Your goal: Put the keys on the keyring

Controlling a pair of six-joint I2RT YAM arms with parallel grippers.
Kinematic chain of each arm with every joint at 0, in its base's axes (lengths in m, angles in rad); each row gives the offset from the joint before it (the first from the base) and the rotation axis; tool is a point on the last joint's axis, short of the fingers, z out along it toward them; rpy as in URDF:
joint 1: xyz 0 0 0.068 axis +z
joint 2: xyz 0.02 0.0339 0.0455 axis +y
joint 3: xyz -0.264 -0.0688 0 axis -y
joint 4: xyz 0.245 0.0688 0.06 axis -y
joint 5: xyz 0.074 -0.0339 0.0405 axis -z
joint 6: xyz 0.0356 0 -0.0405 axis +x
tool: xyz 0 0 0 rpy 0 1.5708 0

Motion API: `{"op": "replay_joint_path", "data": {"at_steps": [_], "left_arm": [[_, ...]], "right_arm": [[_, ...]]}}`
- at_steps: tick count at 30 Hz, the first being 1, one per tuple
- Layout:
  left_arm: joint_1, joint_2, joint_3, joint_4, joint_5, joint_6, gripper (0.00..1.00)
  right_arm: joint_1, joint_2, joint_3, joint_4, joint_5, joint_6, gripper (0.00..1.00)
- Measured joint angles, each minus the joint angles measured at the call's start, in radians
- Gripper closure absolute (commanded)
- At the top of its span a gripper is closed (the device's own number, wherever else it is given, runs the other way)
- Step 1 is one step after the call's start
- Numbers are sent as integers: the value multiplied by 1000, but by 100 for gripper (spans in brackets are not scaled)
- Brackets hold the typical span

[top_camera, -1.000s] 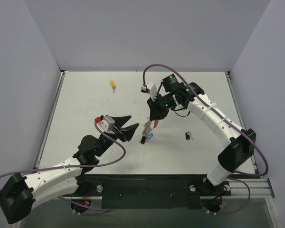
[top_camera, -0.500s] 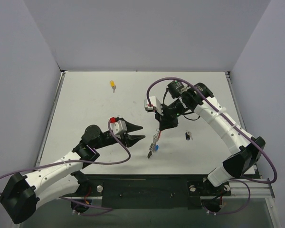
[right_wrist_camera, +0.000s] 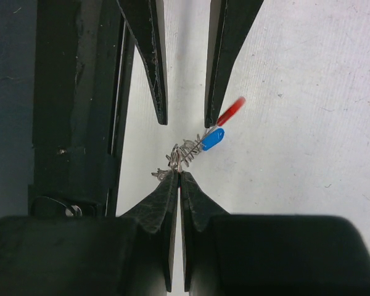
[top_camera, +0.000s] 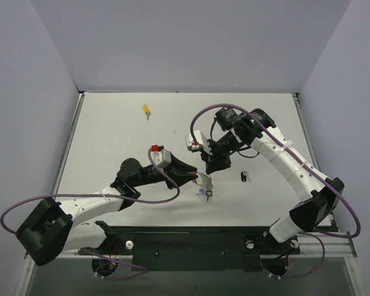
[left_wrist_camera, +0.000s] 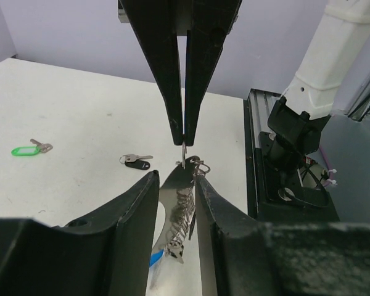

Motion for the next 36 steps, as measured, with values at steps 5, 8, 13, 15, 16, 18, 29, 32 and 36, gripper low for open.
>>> {"op": "replay_joint_path", "data": {"at_steps": [5, 8, 13, 15, 16, 18, 29, 32, 36], "left_arm": [[-12, 32, 16, 45, 2, -18, 61], [-28, 44, 24, 55, 0, -18, 62], [-55, 54, 42, 48, -13, -3, 69], [-63, 54, 50, 43, -19, 6, 70], [-65, 54, 52, 40, -22, 10, 70], [-68, 54, 59, 29, -30, 23, 70], [-75, 54, 76, -92, -64, 105, 71], [-75, 54, 81, -111, -67, 117, 73], [-75, 54, 89, -127, -67, 126, 75]], "right_arm": [[0, 0, 0, 0, -11, 0, 100], [0, 0, 0, 0, -17, 0, 100], [0, 0, 0, -1, -18, 0, 100], [0, 0, 0, -1, -19, 0, 100], [0, 0, 0, -2, -21, 0, 100], [0, 1, 0, -2, -25, 0, 100], [0, 1, 0, -2, -32, 2, 100], [0, 1, 0, -2, -32, 3, 100], [0, 1, 0, -2, -32, 3, 100]]}}
